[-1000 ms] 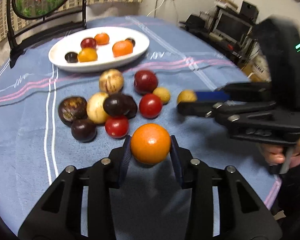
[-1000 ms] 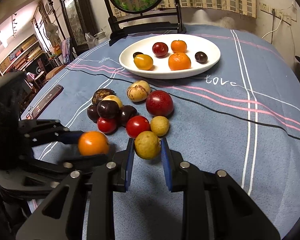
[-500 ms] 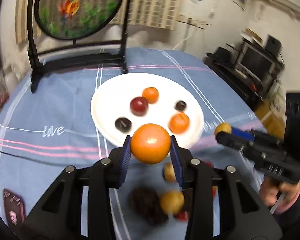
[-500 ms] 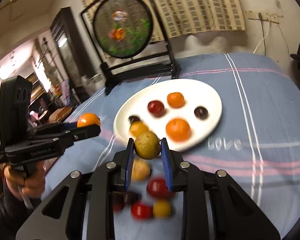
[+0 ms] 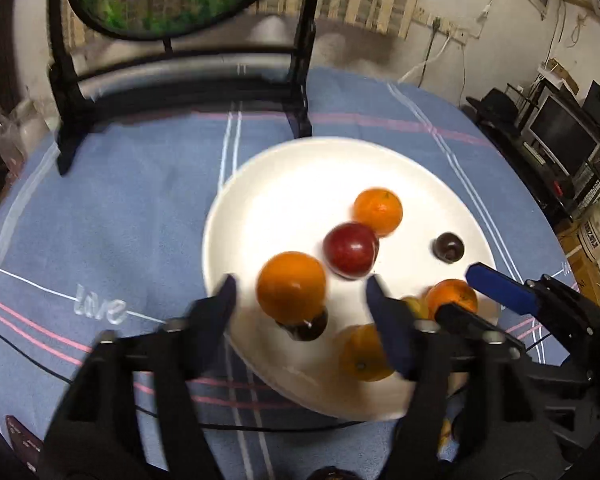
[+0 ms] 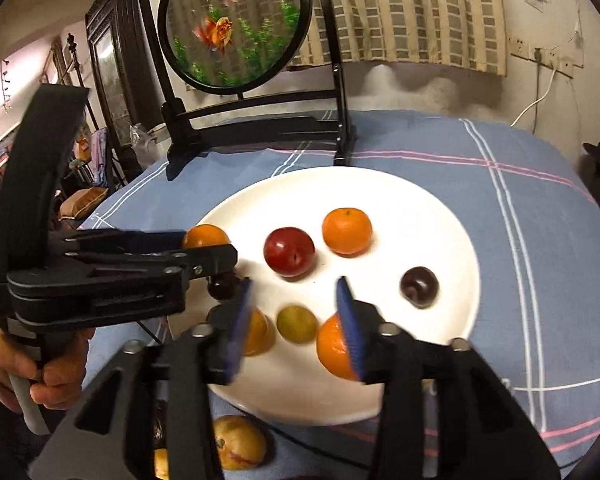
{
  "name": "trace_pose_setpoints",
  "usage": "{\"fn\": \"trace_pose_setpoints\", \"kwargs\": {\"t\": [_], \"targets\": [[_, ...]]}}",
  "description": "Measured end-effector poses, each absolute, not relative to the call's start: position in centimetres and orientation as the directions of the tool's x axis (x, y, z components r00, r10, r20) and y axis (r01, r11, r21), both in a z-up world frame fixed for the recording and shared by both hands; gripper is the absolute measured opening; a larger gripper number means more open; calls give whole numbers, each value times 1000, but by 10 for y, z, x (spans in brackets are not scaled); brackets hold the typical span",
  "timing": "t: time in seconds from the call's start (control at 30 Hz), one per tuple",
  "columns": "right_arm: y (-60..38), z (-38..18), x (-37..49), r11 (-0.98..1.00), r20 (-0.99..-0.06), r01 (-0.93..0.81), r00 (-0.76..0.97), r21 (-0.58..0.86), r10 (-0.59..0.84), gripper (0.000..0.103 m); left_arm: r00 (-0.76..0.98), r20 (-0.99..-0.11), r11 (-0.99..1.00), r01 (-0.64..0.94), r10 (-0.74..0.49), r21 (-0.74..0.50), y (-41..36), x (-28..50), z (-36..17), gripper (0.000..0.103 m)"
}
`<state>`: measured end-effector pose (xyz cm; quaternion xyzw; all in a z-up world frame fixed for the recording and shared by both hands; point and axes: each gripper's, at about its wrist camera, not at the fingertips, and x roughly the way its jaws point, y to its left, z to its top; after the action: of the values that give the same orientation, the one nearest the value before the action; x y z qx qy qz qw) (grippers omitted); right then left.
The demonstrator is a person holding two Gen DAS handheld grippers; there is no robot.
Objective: Organize fruits
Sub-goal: 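Place both fruits on the white plate and open both tools, then grasp a dark plum with the left tool while the right tool grasps another dark plum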
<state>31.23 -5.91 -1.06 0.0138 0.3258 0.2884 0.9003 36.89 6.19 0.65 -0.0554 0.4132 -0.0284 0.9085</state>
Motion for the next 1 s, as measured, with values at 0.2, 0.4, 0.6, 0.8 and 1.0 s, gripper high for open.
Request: {"fn": "trace_pose_setpoints", "kwargs": {"t": [0.2,0.4,0.6,0.8,1.0], "targets": [[-75,2,266,769,-536,-590,578,246,615,49,722,-690,997,9,-61,-78,63,311,34,92],[-70,-12,204,699,-567,-698,516,156,642,49,739,-668,992,0,-82,-123,78,258,21,94],[-50,-34,172,669,-636,-742,496,42,591,49,714,-693,978,-56,-103,-203,99,239,2,94],[-43,-43,171,676,-663,-737,510,-7,549,39,728,-680,976,-70,-92,-207,106,227,4,94],[-43,-44,174,679,-671,-734,499,10,549,31,734,-673,980,-52,-92,-191,101,222,7,94]]}}
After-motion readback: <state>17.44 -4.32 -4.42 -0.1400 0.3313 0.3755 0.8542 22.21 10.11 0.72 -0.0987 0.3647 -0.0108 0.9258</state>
